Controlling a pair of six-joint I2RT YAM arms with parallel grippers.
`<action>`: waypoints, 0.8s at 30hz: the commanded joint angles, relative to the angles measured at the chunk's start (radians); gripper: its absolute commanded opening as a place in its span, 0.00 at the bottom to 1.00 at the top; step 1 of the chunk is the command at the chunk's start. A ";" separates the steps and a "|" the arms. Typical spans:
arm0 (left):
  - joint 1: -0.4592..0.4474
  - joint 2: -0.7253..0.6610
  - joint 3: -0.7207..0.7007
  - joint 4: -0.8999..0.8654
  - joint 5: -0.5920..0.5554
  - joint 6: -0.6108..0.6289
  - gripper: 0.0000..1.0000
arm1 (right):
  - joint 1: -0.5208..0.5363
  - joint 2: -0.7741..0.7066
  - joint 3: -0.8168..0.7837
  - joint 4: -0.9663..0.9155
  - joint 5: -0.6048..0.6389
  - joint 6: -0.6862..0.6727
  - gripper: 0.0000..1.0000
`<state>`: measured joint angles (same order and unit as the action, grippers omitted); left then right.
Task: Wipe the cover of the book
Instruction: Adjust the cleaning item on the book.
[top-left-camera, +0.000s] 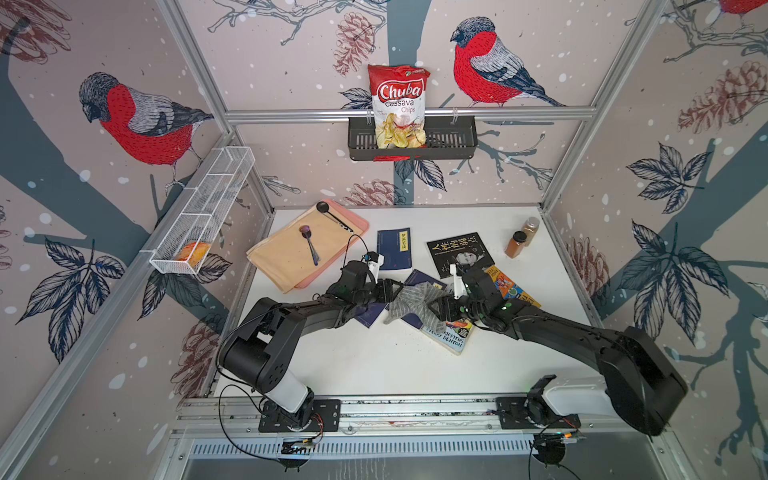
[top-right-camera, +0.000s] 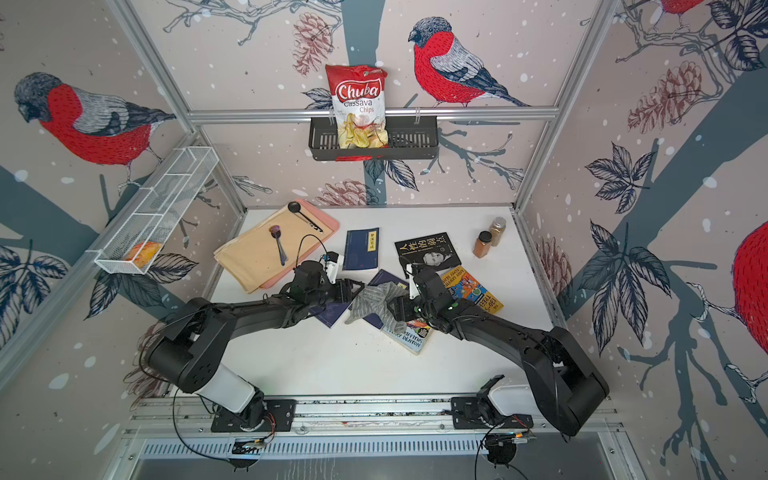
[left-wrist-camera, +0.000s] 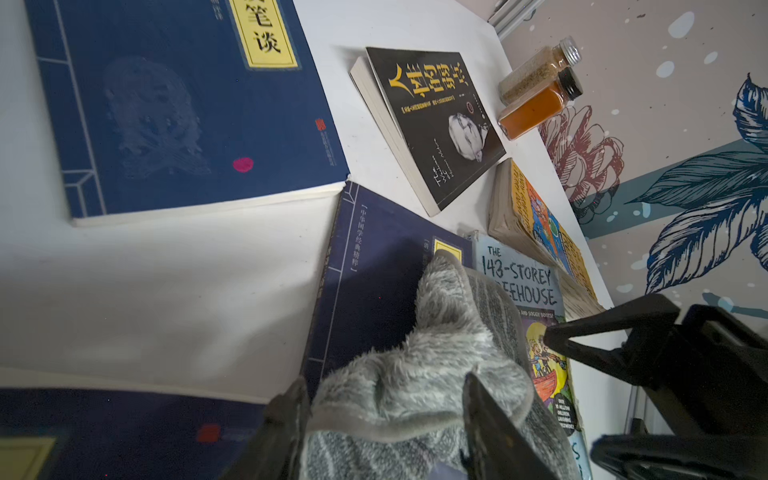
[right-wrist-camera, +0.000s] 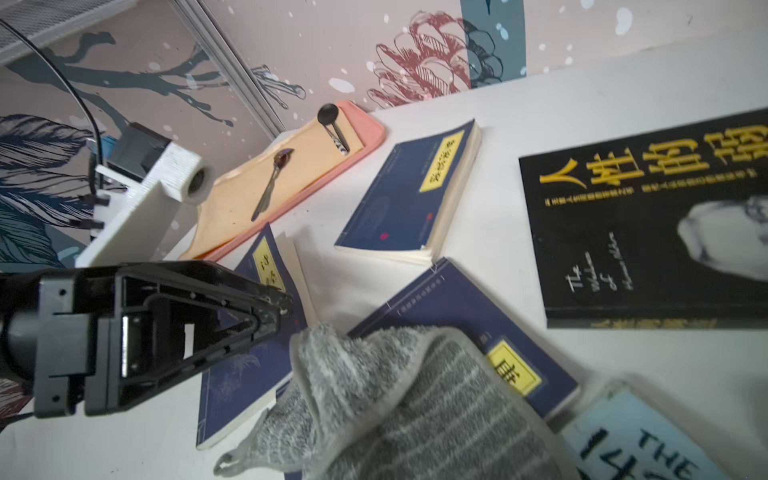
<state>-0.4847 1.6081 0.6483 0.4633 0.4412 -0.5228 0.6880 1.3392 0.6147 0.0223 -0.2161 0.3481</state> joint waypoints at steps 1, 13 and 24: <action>-0.009 0.031 0.021 0.024 0.067 -0.014 0.52 | 0.001 0.033 -0.016 0.046 0.000 0.055 0.61; -0.027 0.135 0.035 0.116 0.180 -0.064 0.28 | 0.001 0.222 0.020 0.170 -0.052 0.069 0.27; -0.043 0.219 0.047 0.303 0.296 -0.169 0.07 | -0.002 0.188 0.044 0.240 -0.099 0.074 0.26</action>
<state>-0.5179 1.8271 0.6804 0.6762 0.6868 -0.6674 0.6868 1.5414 0.6483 0.2180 -0.2913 0.4183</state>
